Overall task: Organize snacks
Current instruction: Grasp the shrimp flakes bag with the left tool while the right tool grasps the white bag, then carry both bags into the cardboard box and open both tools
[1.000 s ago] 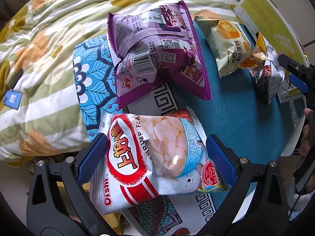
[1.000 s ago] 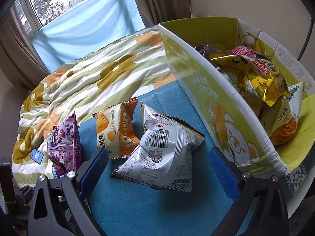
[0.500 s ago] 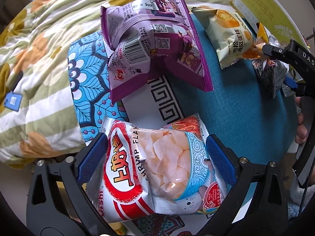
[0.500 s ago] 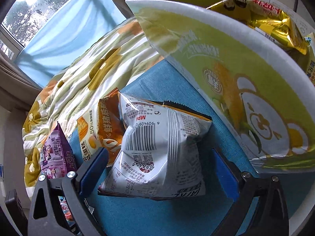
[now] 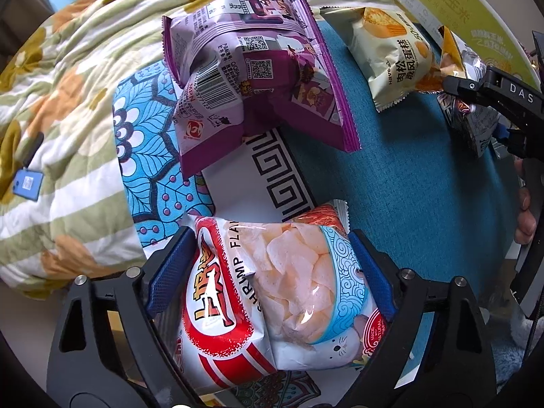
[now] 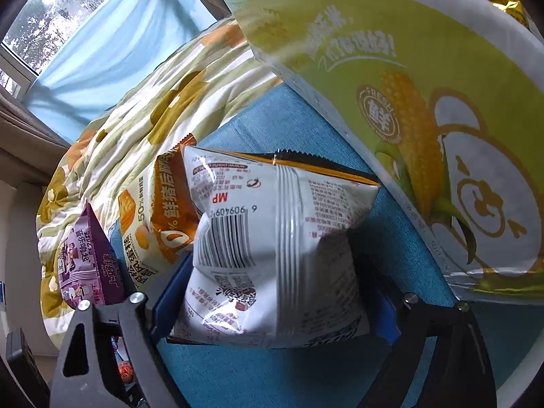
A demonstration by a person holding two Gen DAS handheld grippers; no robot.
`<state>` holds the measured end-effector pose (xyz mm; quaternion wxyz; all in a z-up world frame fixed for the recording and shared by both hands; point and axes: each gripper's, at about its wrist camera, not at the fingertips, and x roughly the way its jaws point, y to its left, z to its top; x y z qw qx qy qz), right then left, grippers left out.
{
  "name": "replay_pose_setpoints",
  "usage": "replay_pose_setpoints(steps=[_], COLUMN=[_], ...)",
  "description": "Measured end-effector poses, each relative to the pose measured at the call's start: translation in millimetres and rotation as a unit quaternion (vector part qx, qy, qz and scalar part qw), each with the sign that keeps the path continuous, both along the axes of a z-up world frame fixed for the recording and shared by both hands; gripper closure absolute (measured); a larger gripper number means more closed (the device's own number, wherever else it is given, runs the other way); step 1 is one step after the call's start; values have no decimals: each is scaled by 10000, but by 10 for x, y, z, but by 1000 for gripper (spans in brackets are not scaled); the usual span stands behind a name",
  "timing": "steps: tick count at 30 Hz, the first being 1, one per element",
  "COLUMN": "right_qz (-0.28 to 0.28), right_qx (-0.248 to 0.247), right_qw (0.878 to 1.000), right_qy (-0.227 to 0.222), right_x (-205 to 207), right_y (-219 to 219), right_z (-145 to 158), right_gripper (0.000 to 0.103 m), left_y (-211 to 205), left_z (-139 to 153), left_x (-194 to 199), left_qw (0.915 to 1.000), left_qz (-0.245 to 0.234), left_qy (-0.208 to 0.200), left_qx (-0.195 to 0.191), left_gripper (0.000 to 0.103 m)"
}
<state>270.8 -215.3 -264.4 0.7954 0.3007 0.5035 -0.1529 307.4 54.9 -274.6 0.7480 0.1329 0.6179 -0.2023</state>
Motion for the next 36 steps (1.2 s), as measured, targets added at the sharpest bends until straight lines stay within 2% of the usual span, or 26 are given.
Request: replay_pose_setpoints(steps=[7, 14, 24, 32, 36], right_qz=[133, 200, 368, 744, 1020], right_qx=[-112, -152, -217, -395, -640], right_qw=[9998, 9996, 9979, 9926, 9862], right_qy=[-19, -152, -488, -880, -1133], right_x=[-72, -164, -324, -500, -572], right_y=[13, 46, 104, 212, 212], right_z=[40, 148, 484, 1015, 1327], right_gripper=[31, 32, 33, 33, 33], left_y=[59, 33, 26, -117, -279], left_z=[69, 229, 728, 1285, 1562], left_x=[-27, -139, -192, -128, -87], left_qw=[9996, 9994, 9970, 9894, 9839], left_qz=[93, 54, 87, 78, 124], left_qy=[196, 103, -461, -1051, -1362], left_qx=[-199, -329, -609, -996, -1152], left_gripper=[23, 24, 24, 24, 24])
